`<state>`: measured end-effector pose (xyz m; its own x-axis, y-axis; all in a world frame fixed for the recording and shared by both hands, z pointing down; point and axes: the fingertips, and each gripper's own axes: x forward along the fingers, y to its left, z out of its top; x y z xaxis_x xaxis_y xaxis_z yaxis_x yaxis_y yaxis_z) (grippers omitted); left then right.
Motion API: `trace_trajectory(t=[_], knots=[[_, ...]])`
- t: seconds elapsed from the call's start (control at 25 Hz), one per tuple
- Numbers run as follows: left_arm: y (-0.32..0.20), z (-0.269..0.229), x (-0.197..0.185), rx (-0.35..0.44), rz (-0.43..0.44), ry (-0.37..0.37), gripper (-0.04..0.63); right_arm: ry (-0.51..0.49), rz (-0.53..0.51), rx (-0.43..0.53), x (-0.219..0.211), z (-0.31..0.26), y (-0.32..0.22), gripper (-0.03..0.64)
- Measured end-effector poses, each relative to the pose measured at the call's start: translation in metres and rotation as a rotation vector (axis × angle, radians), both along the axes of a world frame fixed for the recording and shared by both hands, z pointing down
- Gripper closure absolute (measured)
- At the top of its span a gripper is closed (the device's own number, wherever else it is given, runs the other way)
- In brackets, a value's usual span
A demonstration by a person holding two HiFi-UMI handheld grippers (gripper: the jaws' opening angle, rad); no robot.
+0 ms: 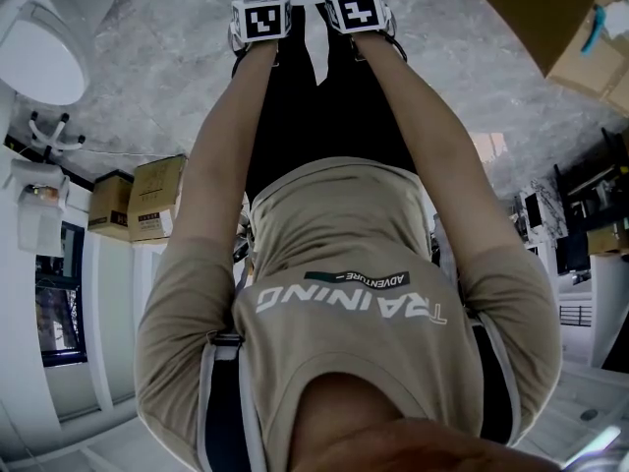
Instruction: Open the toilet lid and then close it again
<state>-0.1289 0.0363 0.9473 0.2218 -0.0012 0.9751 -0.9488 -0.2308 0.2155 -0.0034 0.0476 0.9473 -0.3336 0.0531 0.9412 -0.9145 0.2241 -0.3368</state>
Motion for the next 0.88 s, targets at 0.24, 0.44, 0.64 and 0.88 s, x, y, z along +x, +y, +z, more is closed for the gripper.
trace_trajectory(t=[0.24,0.44,0.64,0.88], knots=[[-0.001,-0.004,0.003,0.023,0.052,-0.002,0.591,-0.031,-0.010,-0.004,-0.001,-0.001,0.000,0.607],[-0.002,-0.002,0.001,0.001,0.073,0.033,0.592,-0.010,-0.018,0.028,-0.002,-0.002,-0.002,0.607],[-0.009,-0.014,-0.001,0.004,0.097,0.051,0.592,-0.044,-0.003,0.026,0.003,-0.010,-0.007,0.607],[-0.038,-0.065,-0.003,0.058,0.086,0.093,0.592,-0.030,-0.009,0.085,0.007,-0.044,-0.032,0.607]])
